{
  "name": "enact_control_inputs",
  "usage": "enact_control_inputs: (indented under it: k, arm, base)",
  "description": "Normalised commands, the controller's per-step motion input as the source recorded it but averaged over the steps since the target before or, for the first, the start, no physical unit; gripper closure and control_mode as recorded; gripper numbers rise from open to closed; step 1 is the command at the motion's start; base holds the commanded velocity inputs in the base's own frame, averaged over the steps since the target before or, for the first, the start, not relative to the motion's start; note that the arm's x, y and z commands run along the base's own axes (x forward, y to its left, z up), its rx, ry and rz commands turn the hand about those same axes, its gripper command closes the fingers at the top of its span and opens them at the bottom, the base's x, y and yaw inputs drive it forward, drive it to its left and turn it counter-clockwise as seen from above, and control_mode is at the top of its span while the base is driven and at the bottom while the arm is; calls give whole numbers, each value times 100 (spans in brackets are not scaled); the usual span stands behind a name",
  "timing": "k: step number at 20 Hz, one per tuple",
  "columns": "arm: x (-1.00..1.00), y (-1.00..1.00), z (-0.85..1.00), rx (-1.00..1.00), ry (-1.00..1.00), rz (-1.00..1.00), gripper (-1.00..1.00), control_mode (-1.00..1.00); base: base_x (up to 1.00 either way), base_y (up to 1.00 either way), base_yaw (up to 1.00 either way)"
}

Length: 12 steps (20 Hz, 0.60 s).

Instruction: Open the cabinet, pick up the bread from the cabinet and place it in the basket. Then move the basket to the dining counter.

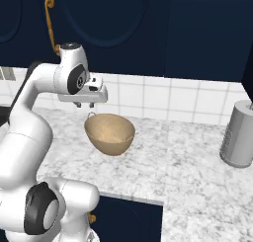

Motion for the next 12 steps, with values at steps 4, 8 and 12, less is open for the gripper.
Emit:
enact_control_inputs:
  k: [4,8,12]
  arm:
    - [-45,4,8,0,-21,1,-100,-100]
    - [-41,19,35,0,-48,0,-100,-100]
    - [-21,0,38,0,-47,0,-100,-100]
  base:
    - [0,0,0]
    - [0,0,0]
    - [0,0,0]
